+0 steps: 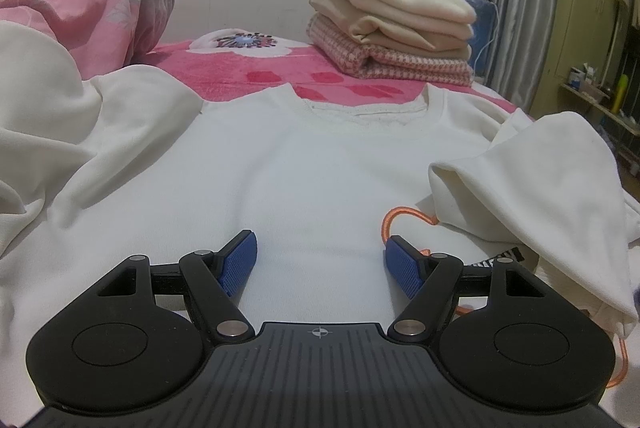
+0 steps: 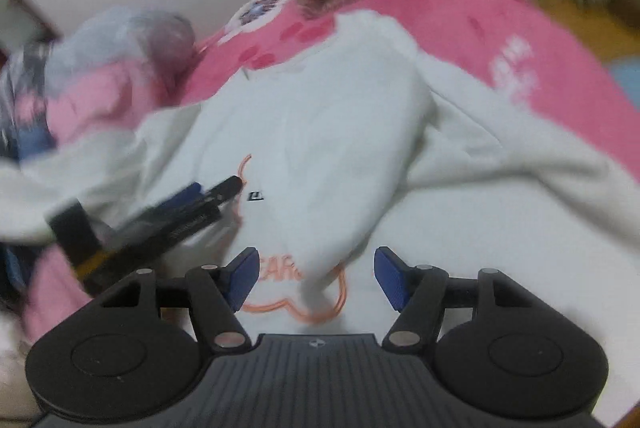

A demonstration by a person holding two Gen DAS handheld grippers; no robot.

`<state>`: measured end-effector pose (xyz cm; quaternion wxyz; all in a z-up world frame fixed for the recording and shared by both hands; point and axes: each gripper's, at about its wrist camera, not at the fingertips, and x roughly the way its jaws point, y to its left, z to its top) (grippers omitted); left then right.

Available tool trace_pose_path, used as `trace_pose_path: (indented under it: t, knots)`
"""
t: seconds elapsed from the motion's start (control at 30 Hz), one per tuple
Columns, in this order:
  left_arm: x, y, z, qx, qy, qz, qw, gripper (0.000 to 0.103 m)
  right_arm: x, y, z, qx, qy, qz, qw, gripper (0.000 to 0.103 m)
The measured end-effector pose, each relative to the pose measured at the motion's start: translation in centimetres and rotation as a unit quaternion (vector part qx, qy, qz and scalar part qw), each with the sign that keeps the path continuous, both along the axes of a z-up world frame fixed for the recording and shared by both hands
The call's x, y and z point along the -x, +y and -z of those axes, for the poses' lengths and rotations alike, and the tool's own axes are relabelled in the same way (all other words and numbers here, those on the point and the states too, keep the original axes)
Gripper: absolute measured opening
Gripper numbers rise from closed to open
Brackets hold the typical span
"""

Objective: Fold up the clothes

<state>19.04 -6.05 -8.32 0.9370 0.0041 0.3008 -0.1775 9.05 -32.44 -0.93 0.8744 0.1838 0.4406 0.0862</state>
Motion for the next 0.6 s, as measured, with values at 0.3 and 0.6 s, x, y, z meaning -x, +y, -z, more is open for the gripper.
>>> trace_pose_path:
  t: [0.3,0.6]
  knots:
    - [0.0,0.1,0.1,0.002,-0.001,0.0,1.0,0.072,-0.4,0.0,0.5,0.076,-0.055,0.06,0.994,0.013]
    - [-0.1,0.0,0.1,0.004,-0.001,0.0,1.0,0.072,3.5,-6.4,-12.6,0.134,-0.269,0.196,0.933,0.012]
